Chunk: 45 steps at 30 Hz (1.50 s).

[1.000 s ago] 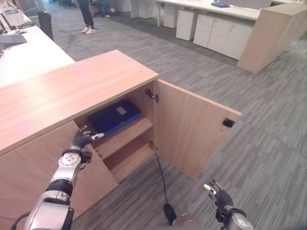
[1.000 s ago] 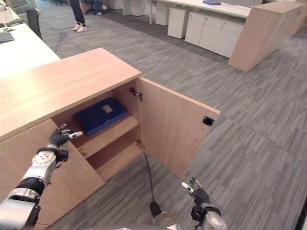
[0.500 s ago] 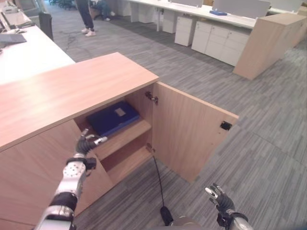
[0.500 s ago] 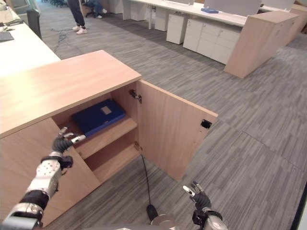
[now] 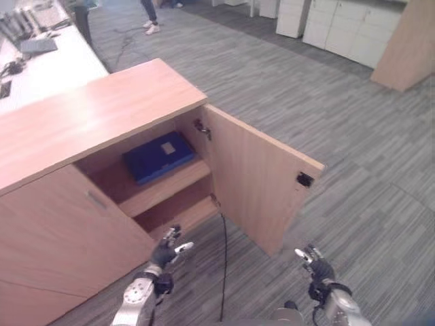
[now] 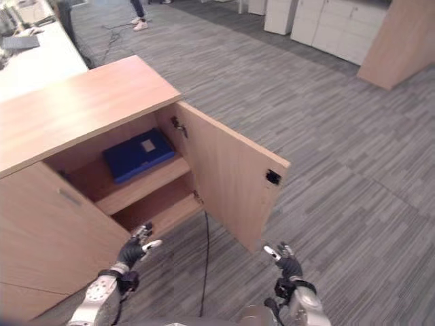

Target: Put the empty folder in the office cabinet

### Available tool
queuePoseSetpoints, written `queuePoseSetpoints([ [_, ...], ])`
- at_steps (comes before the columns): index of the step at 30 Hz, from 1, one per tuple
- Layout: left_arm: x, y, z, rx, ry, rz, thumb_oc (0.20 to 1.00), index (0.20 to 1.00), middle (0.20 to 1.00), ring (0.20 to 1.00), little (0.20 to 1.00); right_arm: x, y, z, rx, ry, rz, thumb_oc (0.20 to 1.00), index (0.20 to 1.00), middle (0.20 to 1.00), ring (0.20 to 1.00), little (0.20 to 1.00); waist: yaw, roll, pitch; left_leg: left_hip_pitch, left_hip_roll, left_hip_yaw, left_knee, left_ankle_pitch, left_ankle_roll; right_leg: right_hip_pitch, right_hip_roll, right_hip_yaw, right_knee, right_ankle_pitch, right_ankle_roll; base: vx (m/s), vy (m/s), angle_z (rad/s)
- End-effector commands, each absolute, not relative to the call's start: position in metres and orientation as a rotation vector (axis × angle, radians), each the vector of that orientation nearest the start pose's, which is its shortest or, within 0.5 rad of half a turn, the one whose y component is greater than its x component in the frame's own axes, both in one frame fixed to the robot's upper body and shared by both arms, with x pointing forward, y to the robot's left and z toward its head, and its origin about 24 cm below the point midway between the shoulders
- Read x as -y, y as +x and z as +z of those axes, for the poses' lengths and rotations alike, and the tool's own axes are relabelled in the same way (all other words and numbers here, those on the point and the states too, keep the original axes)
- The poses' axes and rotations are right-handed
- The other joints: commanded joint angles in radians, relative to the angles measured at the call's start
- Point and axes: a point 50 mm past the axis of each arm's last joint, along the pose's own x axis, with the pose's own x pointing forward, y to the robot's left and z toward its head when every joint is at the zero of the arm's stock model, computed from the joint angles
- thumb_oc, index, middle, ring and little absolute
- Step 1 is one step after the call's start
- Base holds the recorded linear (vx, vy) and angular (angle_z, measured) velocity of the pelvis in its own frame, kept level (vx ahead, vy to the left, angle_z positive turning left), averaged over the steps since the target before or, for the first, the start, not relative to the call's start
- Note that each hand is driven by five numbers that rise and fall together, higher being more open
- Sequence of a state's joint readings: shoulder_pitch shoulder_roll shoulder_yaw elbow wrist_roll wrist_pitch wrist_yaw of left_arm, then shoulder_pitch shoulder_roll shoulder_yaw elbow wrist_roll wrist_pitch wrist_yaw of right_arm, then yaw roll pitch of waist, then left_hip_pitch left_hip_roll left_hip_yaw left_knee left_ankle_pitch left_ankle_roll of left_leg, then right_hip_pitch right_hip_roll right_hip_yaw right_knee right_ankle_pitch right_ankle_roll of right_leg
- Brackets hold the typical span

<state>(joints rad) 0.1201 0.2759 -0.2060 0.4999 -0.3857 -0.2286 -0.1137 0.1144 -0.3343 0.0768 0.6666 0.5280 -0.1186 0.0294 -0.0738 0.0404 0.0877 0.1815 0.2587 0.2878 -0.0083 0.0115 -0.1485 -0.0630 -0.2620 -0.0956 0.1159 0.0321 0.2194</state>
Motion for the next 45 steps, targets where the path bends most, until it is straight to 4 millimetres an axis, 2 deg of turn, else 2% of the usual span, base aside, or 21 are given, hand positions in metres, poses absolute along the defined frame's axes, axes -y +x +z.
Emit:
queuePoseSetpoints([
  [1,-0.218,0.199,-0.05,-0.322,-0.042,-0.075,1.0,1.0,1.0,1.0,1.0,0.228,0.173,-0.089,-0.552,0.191,-0.166,1.0,1.0,1.0,1.0,1.0,0.001,-0.074,-0.036,-0.053,-0.031,-0.042,0.024,-0.036,-0.007,0.065,-0.068,0.026,-0.11,0.058,0.035,0.03,-0.267,-0.29],
  [2,-0.219,0.197,-0.051,-0.331,-0.038,-0.072,1.0,1.0,1.0,1.0,1.0,0.23,0.174,-0.088,-0.548,0.181,-0.163,1.0,1.0,1.0,1.0,1.0,0.0,-0.066,-0.037,-0.052,-0.015,-0.044,0.023,-0.023,-0.015,0.072,-0.052,0.023,-0.116,0.04,0.029,0.04,-0.363,-0.16],
  [3,-0.218,0.195,-0.055,-0.347,-0.051,-0.066,1.0,1.0,1.0,1.0,1.0,0.234,0.176,-0.085,-0.534,0.172,-0.16,1.0,1.0,1.0,1.0,1.0,-0.008,-0.046,-0.036,-0.054,0.021,-0.048,0.025,0.007,-0.029,0.083,-0.016,0.013,-0.12,0.012,0.011,0.02,-0.363,-0.05],
  [5,-0.216,0.194,-0.057,-0.358,-0.072,-0.059,1.0,1.0,1.0,1.0,1.0,0.239,0.177,-0.082,-0.523,0.159,-0.173,1.0,1.0,1.0,1.0,1.0,-0.011,-0.027,-0.028,-0.07,0.056,-0.064,0.054,0.068,-0.043,0.104,0.026,0.008,-0.139,-0.014,-0.009,0.0,-0.317,0.0],
  [7,-0.214,0.194,-0.059,-0.365,-0.085,-0.052,1.0,1.0,1.0,1.0,1.0,0.245,0.177,-0.081,-0.52,0.147,-0.196,1.0,1.0,1.0,1.0,1.0,-0.011,-0.008,-0.013,-0.101,0.099,-0.08,0.111,0.172,-0.062,0.135,0.066,-0.013,-0.171,-0.026,-0.027,-0.02,-0.249,0.02],
  [8,-0.213,0.194,-0.06,-0.369,-0.085,-0.05,1.0,1.0,1.0,1.0,1.0,0.247,0.177,-0.082,-0.519,0.15,-0.211,1.0,1.0,1.0,1.0,1.0,-0.017,-0.008,-0.008,-0.114,0.117,-0.071,0.125,0.205,-0.067,0.147,0.075,-0.025,-0.182,-0.029,-0.035,-0.02,-0.135,0.02],
  [9,-0.213,0.195,-0.06,-0.369,-0.085,-0.05,1.0,1.0,1.0,1.0,1.0,0.247,0.177,-0.081,-0.518,0.15,-0.211,1.0,1.0,1.0,1.0,1.0,-0.018,-0.007,-0.007,-0.114,0.119,-0.073,0.125,0.207,-0.068,0.148,0.077,-0.026,-0.182,-0.029,-0.037,0.01,-0.216,0.03],
  [10,-0.214,0.195,-0.061,-0.371,-0.09,-0.043,1.0,1.0,1.0,1.0,1.0,0.249,0.177,-0.082,-0.521,0.146,-0.223,1.0,1.0,1.0,1.0,1.0,-0.025,-0.014,-0.004,-0.121,0.135,-0.034,0.143,0.223,-0.06,0.16,0.092,-0.038,-0.185,-0.041,-0.055,0.03,-0.205,0.02],
  [11,-0.214,0.194,-0.062,-0.375,-0.09,-0.039,1.0,1.0,1.0,1.0,1.0,0.251,0.178,-0.082,-0.524,0.139,-0.227,1.0,1.0,1.0,1.0,1.0,-0.027,-0.016,-0.005,-0.122,0.129,-0.021,0.149,0.212,-0.055,0.161,0.095,-0.042,-0.185,-0.045,-0.06,0.05,-0.248,0.0],
  [13,-0.213,0.194,-0.064,-0.381,-0.095,-0.037,1.0,1.0,1.0,1.0,1.0,0.254,0.181,-0.08,-0.519,0.123,-0.232,1.0,1.0,1.0,1.0,1.0,-0.015,-0.019,-0.004,-0.142,0.079,-0.044,0.146,0.165,-0.034,0.164,0.099,-0.036,-0.189,-0.053,-0.066,0.02,-0.111,-0.17],
  [14,-0.213,0.194,-0.064,-0.381,-0.095,-0.037,1.0,1.0,1.0,1.0,1.0,0.254,0.181,-0.079,-0.519,0.123,-0.232,1.0,1.0,1.0,1.0,1.0,-0.016,-0.02,-0.004,-0.142,0.077,-0.044,0.148,0.162,-0.033,0.165,0.095,-0.037,-0.188,-0.054,-0.065,0.01,-0.078,-0.26],
  [15,-0.21,0.194,-0.063,-0.38,-0.097,-0.045,1.0,1.0,1.0,1.0,1.0,0.256,0.183,-0.078,-0.514,0.113,-0.237,1.0,1.0,1.0,1.0,1.0,-0.009,-0.025,-0.002,-0.153,0.034,-0.07,0.135,0.117,-0.018,0.166,0.094,-0.04,-0.189,-0.056,-0.065,0.03,-0.122,-0.37],
  [16,-0.206,0.194,-0.064,-0.382,-0.101,-0.06,1.0,1.0,1.0,1.0,1.0,0.261,0.188,-0.074,-0.493,0.104,-0.254,1.0,1.0,1.0,1.0,1.0,0.017,-0.034,0.011,-0.205,-0.052,-0.155,0.118,0.057,-0.009,0.169,0.096,-0.029,-0.188,-0.052,-0.068,0.03,-0.141,-0.23],
  [17,-0.207,0.193,-0.064,-0.383,-0.108,-0.055,1.0,1.0,1.0,1.0,1.0,0.26,0.19,-0.074,-0.493,0.104,-0.248,1.0,1.0,1.0,1.0,1.0,0.017,-0.032,0.013,-0.202,-0.063,-0.17,0.1,0.047,-0.006,0.166,0.104,-0.031,-0.185,-0.056,-0.069,0.03,-0.102,-0.18],
  [21,-0.209,0.187,-0.067,-0.401,-0.105,-0.065,1.0,1.0,1.0,1.0,1.0,0.263,0.191,-0.075,-0.505,0.078,-0.254,1.0,1.0,1.0,1.0,1.0,0.017,-0.02,-0.002,-0.144,-0.069,-0.187,0.048,0.037,0.001,0.181,0.123,-0.024,-0.189,-0.059,-0.074,0.04,-0.003,-0.48],
  [24,-0.21,0.183,-0.069,-0.416,-0.094,-0.071,1.0,1.0,1.0,1.0,1.0,0.265,0.193,-0.074,-0.501,0.075,-0.265,1.0,1.0,1.0,1.0,1.0,0.014,-0.017,-0.012,-0.115,-0.064,-0.168,0.015,0.046,0.001,0.197,0.122,-0.031,-0.192,-0.061,-0.073,0.05,0.02,-0.08],
  [30,-0.213,0.182,-0.07,-0.43,-0.071,-0.085,1.0,1.0,1.0,1.0,1.0,0.283,0.213,-0.058,-0.443,0.038,-0.321,1.0,1.0,1.0,1.0,1.0,0.024,-0.02,-0.023,-0.077,-0.067,-0.179,-0.019,0.035,0.003,0.213,0.116,-0.034,-0.192,-0.06,-0.068,0.02,0.037,0.07],
  [31,-0.213,0.182,-0.068,-0.428,-0.068,-0.101,1.0,1.0,1.0,1.0,1.0,0.298,0.223,-0.046,-0.411,0.002,-0.355,1.0,1.0,1.0,1.0,1.0,0.034,-0.027,-0.027,-0.076,-0.072,-0.189,-0.018,0.028,0.005,0.218,0.111,-0.034,-0.193,-0.058,-0.066,0.02,0.027,0.17],
  [37,-0.208,0.184,-0.065,-0.43,-0.041,-0.193,1.0,1.0,1.0,1.0,1.0,0.321,0.266,-0.006,-0.325,-0.072,-0.389,1.0,1.0,1.0,1.0,1.0,0.066,-0.045,-0.031,-0.071,-0.084,-0.21,-0.015,0.009,0.012,0.23,0.092,-0.034,-0.191,-0.053,-0.059,0.03,0.041,0.16],
  [43,-0.202,0.184,-0.064,-0.442,-0.036,-0.259,1.0,1.0,1.0,1.0,1.0,0.308,0.316,0.029,-0.269,-0.095,-0.356,1.0,1.0,1.0,1.0,1.0,0.112,-0.064,-0.035,-0.062,-0.093,-0.219,-0.021,-0.002,0.019,0.236,0.079,-0.037,-0.187,-0.048,-0.051,0.02,0.055,0.03],
  [45,-0.201,0.183,-0.064,-0.445,-0.038,-0.269,1.0,1.0,1.0,1.0,1.0,0.302,0.325,0.034,-0.267,-0.088,-0.347,1.0,1.0,1.0,1.0,1.0,0.123,-0.068,-0.036,-0.06,-0.094,-0.222,-0.025,-0.002,0.021,0.238,0.077,-0.037,-0.187,-0.048,-0.049,0.01,0.04,0.04],
])
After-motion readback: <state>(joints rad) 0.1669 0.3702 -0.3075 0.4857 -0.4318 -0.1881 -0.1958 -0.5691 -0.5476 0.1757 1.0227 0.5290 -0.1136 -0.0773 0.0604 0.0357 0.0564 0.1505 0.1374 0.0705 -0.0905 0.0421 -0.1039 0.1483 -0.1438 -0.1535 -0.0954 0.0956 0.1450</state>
